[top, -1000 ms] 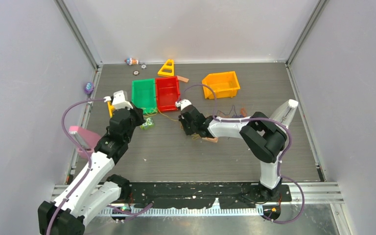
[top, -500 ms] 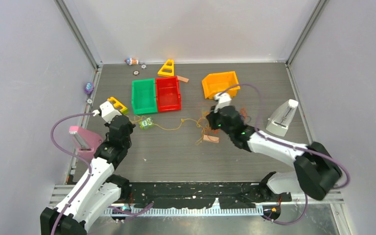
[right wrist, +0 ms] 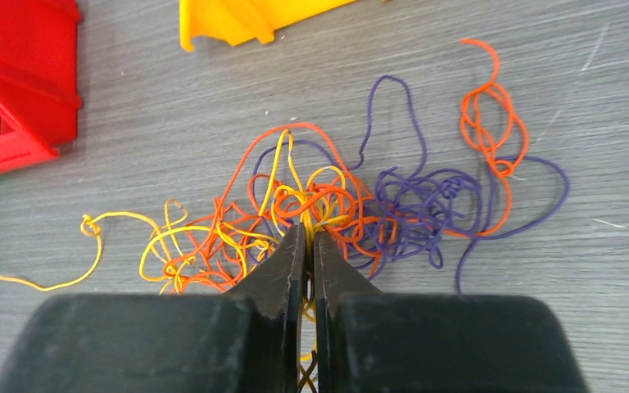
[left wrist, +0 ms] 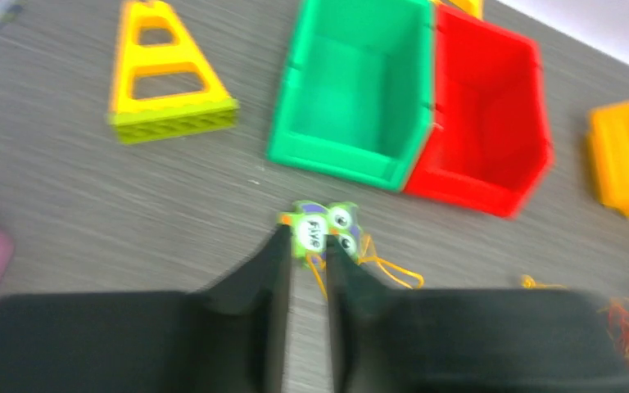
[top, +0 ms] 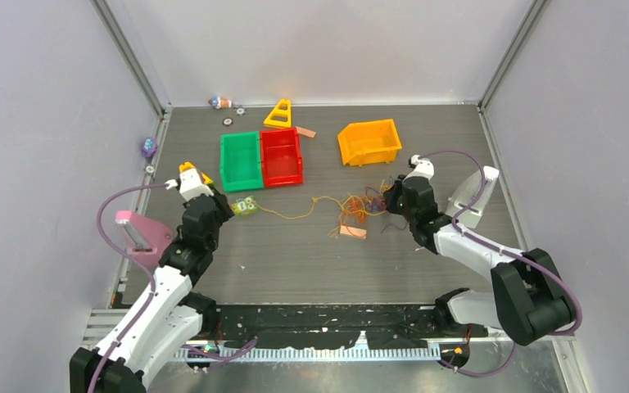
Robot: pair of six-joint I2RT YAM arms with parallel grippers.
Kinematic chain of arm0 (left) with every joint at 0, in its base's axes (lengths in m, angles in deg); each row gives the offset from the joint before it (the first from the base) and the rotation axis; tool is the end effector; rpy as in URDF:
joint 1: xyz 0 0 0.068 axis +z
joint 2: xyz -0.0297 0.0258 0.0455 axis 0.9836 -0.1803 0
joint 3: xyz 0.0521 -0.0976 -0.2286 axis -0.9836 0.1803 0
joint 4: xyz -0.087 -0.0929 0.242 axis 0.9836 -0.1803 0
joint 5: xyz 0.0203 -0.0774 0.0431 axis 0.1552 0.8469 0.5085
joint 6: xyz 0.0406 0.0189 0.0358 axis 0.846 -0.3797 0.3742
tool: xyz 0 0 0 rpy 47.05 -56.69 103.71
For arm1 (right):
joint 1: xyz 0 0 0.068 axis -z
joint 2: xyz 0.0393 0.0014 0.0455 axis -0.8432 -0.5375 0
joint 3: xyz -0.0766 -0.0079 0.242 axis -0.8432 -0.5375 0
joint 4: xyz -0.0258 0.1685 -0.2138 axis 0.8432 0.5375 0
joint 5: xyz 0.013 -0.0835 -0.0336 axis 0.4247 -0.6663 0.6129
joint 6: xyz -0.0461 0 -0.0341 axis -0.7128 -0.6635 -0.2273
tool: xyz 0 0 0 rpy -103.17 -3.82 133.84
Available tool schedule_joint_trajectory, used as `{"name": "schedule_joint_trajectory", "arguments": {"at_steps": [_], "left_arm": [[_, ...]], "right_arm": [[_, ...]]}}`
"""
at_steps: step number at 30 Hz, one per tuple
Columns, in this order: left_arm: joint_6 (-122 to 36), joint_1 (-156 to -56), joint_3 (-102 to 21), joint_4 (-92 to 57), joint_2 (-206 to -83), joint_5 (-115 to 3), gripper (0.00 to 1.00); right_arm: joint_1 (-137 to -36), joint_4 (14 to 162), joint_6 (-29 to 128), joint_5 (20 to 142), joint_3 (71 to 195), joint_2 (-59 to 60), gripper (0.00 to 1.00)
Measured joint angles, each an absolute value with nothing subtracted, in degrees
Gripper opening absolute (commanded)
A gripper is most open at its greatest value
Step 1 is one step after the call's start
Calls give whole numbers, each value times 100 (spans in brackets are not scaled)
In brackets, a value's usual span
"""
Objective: Untangle the cables
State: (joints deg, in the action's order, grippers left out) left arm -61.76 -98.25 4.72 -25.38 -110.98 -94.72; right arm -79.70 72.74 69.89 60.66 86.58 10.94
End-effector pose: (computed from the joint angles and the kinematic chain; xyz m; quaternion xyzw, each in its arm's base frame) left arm 0.1999 -0.0458 0.2295 -0.2323 0.7727 -0.0332 0.5898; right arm 0.2565 0.0952 0.1657 0.0922 0.8463 0.1294 0.5085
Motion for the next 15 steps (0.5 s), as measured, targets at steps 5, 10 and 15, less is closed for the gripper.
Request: {"name": "schedule_joint_trajectory", "arguments": {"at_steps": [5, 10, 15], "left_arm": [[-5608, -9873, 378, -2271, -11518, -8244, 80], [-5136, -10308, -317, -2545, -12440, -7868, 86], [-4508, -11055, -1596, -2964, -13754, -7529, 85]], "right_arm": [[-7970, 7250, 6997, 6466, 8714, 836, 5], [-7970, 7246, 6987, 6754, 8828, 657, 6], [-7970, 7226, 6973, 6953, 8911, 535, 6]]}}
